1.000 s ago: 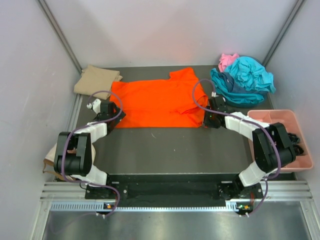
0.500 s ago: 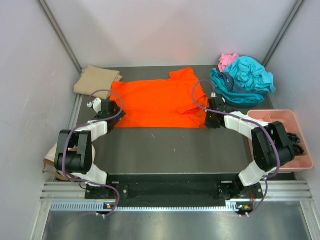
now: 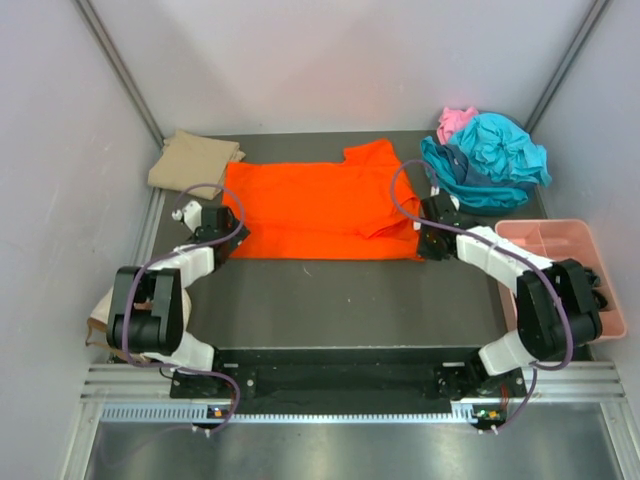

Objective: Fold and stack the t-shirts
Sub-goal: Fold the flattened tshirt in 1/3 of the way

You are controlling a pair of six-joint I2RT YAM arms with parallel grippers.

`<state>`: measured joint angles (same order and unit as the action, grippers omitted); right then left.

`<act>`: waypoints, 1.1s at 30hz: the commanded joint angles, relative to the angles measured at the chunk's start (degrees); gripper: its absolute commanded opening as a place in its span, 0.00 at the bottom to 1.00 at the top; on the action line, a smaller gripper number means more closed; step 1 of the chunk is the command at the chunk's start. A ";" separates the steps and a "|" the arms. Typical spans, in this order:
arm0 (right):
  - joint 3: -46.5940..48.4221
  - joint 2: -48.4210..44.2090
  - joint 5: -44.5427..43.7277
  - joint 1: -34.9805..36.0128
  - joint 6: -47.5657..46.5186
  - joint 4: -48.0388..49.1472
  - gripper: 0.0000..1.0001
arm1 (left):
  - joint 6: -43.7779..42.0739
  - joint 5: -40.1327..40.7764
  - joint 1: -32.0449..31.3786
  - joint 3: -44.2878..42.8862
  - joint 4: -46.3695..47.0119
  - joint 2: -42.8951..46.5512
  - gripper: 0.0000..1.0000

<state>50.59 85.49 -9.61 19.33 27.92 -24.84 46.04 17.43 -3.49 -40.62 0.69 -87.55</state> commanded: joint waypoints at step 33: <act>-0.84 -1.91 1.08 0.00 -0.06 -1.53 0.00 | 2.12 4.19 0.23 2.21 -8.95 -0.17 0.49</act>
<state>48.77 84.47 -9.02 19.33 28.08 -27.07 47.83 22.00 -3.42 -38.61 -6.20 -85.17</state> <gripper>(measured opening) 0.013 0.482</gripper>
